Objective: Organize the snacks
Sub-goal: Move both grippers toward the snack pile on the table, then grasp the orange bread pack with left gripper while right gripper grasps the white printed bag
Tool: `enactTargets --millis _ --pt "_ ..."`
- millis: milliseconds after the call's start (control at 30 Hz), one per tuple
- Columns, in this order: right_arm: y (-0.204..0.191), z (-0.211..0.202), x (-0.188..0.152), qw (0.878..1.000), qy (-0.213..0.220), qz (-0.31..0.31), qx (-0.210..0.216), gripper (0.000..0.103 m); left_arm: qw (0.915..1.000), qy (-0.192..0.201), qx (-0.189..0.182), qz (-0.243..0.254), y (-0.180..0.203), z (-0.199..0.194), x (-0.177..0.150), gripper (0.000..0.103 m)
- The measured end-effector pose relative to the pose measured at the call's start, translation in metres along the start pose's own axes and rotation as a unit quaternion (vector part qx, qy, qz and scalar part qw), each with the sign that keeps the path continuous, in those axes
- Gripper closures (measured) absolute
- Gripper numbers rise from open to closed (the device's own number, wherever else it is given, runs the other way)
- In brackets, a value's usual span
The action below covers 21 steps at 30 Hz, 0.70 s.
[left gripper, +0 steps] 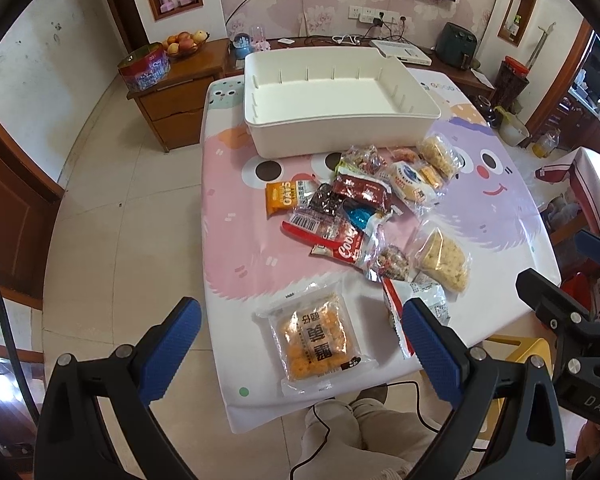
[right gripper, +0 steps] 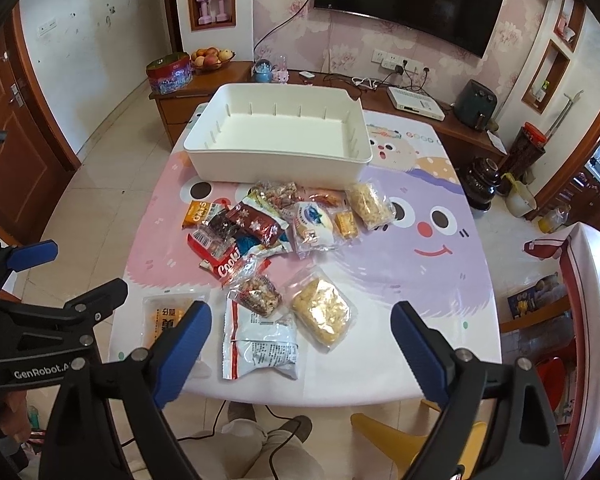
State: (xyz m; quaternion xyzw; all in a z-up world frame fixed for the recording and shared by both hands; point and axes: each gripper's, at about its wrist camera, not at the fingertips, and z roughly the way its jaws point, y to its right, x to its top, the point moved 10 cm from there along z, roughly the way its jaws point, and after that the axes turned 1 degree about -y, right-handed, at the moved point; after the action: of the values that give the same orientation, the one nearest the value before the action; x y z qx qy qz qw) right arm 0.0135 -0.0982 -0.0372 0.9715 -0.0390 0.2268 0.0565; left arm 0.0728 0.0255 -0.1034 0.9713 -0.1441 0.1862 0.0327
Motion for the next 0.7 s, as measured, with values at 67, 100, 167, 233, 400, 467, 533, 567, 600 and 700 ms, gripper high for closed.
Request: enactTargets --millis 67,100,167,233,400,467,533,567,600,700 --pt "-0.002 0.005 -0.002 1.0 -0.007 -0.001 0.005 0.011 1.0 -0.005 0.0 0.0 0.0 0.003 -0.002 0.003" --pt "-0.003 0.006 -0.003 1.0 -0.01 -0.002 0.007 0.011 1.0 -0.008 0.001 -0.001 -0.001 0.005 -0.003 0.003" --pt "-0.006 0.011 -0.005 1.0 -0.017 -0.007 0.012 0.011 0.9999 -0.014 0.002 -0.004 -0.002 0.01 -0.007 0.003" --pt "-0.009 0.016 -0.008 0.999 -0.025 -0.013 0.017 0.011 0.9997 -0.021 0.004 -0.007 -0.004 0.016 -0.01 0.003" --pt "-0.017 0.034 -0.018 0.998 -0.05 -0.023 0.031 0.011 0.999 -0.042 0.008 -0.014 -0.007 0.03 -0.019 0.003" --pt "-0.019 0.043 -0.023 0.997 -0.06 -0.025 0.034 0.011 0.9986 -0.049 0.011 -0.016 -0.008 0.036 -0.022 0.003" --pt "-0.02 0.052 -0.028 0.996 -0.072 -0.024 0.037 0.011 0.9982 -0.056 0.014 -0.017 -0.009 0.043 -0.026 0.003" --pt "-0.02 0.057 -0.031 0.996 -0.078 -0.024 0.038 0.011 0.998 -0.059 0.015 -0.018 -0.009 0.046 -0.028 0.003" --pt "-0.02 0.062 -0.034 0.995 -0.084 -0.023 0.039 0.011 0.9977 -0.063 0.016 -0.019 -0.01 0.05 -0.03 0.003" --pt "-0.021 0.077 -0.044 0.993 -0.105 -0.018 0.047 0.011 0.9962 -0.079 0.016 -0.032 -0.016 0.065 -0.039 0.003"
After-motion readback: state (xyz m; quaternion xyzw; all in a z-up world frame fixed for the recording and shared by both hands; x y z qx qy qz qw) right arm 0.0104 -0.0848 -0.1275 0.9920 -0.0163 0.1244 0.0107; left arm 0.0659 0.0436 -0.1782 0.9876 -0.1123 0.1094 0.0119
